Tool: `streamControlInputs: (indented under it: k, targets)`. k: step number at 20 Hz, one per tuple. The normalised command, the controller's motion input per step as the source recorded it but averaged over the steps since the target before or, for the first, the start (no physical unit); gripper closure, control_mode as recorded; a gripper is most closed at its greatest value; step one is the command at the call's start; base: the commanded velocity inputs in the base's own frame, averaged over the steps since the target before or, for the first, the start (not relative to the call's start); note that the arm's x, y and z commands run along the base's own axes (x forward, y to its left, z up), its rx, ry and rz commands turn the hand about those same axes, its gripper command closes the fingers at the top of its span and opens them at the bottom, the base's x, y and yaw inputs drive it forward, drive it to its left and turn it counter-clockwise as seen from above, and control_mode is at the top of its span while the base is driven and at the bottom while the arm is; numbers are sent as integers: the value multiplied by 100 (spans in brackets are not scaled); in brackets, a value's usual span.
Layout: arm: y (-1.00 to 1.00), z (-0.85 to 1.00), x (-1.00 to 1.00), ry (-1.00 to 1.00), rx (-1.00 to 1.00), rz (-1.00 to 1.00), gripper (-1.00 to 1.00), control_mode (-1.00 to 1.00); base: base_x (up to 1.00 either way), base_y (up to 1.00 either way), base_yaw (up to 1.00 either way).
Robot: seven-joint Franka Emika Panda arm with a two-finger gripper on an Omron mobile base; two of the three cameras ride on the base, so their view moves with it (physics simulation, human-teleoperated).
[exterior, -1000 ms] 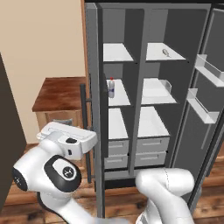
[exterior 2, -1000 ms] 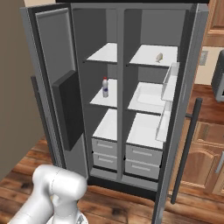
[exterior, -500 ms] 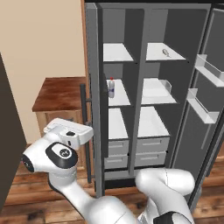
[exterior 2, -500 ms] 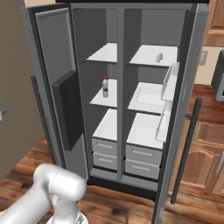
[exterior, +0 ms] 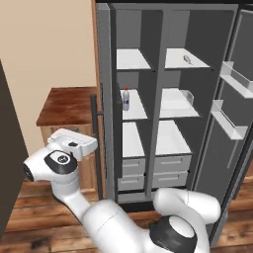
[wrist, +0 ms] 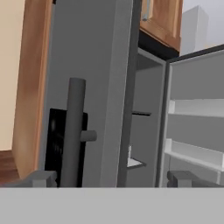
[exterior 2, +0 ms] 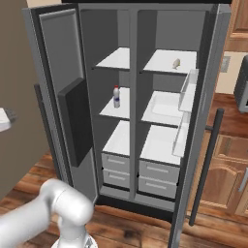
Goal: Pick up the frozen fish from the freezer, place it on any shelf in the fridge, and close the fridge and freezer doors when done.
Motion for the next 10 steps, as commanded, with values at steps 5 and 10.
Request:
streamControlInputs:
  k: [5,10]
  targets:
    - [10,-22,64,0,0,-9,-100,-100,0,0,0]
    - [14,-21,66,0,0,-8,-100,-100,0,0,0]
